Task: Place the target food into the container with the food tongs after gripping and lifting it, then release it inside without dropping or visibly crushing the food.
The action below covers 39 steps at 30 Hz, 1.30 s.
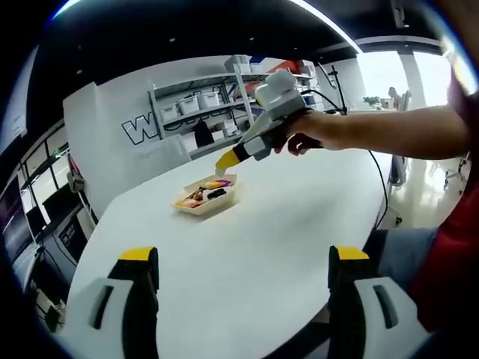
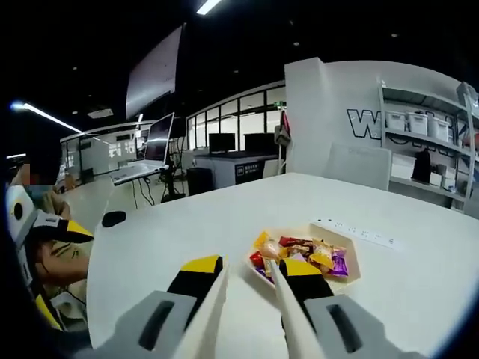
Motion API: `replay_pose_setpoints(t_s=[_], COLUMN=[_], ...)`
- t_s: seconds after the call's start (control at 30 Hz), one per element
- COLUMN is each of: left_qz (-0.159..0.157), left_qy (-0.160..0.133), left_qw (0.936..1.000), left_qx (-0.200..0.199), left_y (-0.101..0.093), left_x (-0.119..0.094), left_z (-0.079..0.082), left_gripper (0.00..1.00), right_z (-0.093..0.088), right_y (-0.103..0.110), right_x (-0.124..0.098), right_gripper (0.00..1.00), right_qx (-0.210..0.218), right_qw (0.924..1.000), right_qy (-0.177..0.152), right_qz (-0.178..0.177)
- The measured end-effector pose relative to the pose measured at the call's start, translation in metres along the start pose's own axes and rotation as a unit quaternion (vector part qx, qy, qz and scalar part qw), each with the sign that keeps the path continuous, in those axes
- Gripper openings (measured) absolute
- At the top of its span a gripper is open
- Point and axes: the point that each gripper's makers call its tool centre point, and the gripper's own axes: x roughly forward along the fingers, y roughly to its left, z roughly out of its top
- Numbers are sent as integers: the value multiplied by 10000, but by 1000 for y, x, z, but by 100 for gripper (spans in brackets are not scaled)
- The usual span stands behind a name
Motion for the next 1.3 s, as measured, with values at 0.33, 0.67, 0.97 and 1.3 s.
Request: replay_pose_setpoints(t_s=[0.33, 0.67, 0.97, 1.3], left_qz=[-140, -182, -251, -358], left_qy=[29, -44, -127, -70], left_qw=[9999, 9997, 9993, 9992], left_qx=[13, -157, -251, -186], left_y=[1, 7, 10, 3], left_x=[5, 7, 8, 15], left_z=[-1, 0, 5, 4], left_gripper=[92, 92, 91, 91], right_z=[10, 19, 23, 23], right_y=[6, 22, 20, 17], right_x=[-11, -12, -14, -27], right_gripper=[25, 25, 25, 25], right_qx=[61, 45, 13, 73], right_qw=[9997, 9992, 9991, 9989], right_qy=[-223, -397, -425, -458], right_qz=[-9, 59, 46, 8])
